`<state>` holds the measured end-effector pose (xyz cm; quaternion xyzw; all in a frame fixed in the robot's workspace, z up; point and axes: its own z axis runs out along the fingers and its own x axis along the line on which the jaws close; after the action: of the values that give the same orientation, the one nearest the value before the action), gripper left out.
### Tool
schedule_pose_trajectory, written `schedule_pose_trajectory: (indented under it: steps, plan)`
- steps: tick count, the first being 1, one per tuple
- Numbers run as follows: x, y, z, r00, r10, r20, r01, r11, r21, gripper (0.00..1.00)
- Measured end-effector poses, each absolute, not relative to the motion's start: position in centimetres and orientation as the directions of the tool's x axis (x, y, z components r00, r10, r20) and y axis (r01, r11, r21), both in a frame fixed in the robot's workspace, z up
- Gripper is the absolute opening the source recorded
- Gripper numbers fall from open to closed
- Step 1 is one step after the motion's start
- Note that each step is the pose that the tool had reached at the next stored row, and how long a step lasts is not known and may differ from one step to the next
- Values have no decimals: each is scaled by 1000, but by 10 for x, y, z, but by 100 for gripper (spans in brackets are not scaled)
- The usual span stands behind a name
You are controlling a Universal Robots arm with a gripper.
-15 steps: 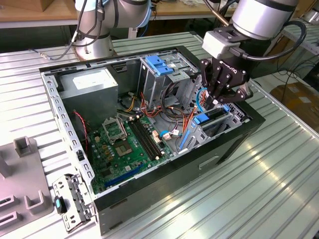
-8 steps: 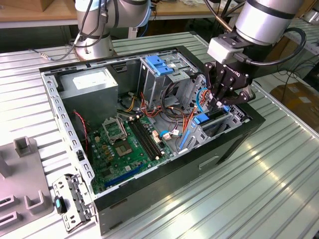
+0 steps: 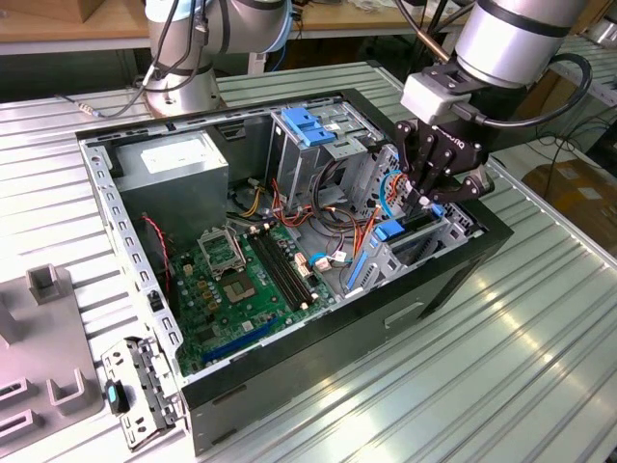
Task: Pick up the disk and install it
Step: 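Insert the first disk wire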
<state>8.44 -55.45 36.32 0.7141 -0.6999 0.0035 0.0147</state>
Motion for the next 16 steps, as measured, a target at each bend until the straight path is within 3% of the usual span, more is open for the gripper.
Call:
schedule_pose_trajectory:
  steps: [16]
  plan:
    - [104,-555,363,82,-996,26,-996,-82,16,11]
